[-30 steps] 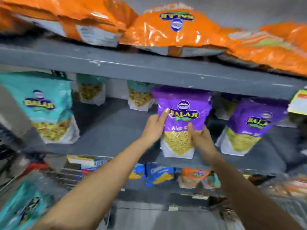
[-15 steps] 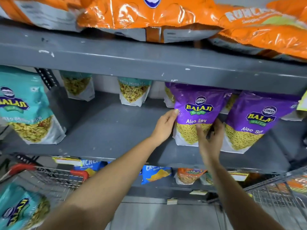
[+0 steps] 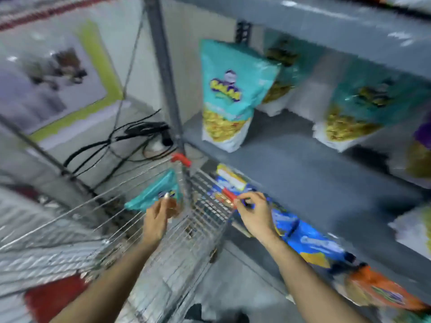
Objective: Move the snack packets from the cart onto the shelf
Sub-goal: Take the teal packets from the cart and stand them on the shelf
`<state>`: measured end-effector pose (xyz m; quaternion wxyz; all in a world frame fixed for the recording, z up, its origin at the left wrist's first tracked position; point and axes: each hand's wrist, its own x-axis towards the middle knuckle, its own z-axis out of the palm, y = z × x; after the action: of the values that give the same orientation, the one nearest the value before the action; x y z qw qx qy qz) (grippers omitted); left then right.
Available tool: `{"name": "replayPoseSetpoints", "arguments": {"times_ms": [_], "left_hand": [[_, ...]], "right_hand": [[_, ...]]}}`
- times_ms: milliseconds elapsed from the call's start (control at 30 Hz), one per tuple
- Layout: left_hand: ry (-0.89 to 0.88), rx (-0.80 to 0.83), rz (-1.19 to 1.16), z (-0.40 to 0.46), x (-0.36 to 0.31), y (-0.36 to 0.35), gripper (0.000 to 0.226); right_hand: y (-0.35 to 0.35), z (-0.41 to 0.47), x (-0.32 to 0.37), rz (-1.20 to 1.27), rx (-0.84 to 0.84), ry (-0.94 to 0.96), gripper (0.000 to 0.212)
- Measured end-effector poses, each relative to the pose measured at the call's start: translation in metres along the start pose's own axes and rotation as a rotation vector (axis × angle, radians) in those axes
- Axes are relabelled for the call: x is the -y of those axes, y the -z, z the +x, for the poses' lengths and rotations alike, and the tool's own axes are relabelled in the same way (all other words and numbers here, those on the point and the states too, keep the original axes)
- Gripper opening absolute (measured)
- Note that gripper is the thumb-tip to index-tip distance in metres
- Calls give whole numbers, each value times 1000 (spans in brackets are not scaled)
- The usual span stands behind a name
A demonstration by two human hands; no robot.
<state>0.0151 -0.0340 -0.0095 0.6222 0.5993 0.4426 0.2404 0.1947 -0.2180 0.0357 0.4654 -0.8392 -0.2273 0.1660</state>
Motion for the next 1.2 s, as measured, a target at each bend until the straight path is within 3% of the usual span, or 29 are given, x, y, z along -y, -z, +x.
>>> {"name": "replayPoseSetpoints", "arguments": {"times_ms": [133, 233, 333, 500, 600, 667, 767, 900, 1033, 1133, 1200], "left_hand": [[222, 19, 45, 12, 41, 82, 58], [312, 84, 205, 34, 69, 107, 86], [311, 118, 166, 62, 92, 104, 98], [303, 159, 96, 100, 132, 77, 76], [271, 67, 21, 116, 144, 62, 37], [228, -36, -30, 120, 147, 55, 24], [106, -157, 18, 120, 141, 47, 9], [63, -271, 182, 111, 106, 50, 31], [45, -230, 238, 90, 46, 63, 65], [-9, -183, 157, 66, 0, 68, 73], [-21, -141, 125, 51, -28, 68, 82]], "right_hand": [[-101, 19, 7, -234, 420, -44, 31], [-153, 43, 2, -349, 625, -81, 51], [-194, 71, -11, -271, 669, -189, 64], [-240, 111, -44, -256, 732, -118, 87], [-260, 124, -57, -205, 740, -54, 51], [-272, 125, -60, -126, 703, -34, 37], [-274, 120, -61, -59, 636, -48, 46], [-255, 107, -44, 55, 587, -83, 43], [-224, 89, 3, 311, 497, -186, 11], [-190, 72, 45, 435, 439, -169, 15], [-167, 60, 70, 468, 435, -138, 34]]}}
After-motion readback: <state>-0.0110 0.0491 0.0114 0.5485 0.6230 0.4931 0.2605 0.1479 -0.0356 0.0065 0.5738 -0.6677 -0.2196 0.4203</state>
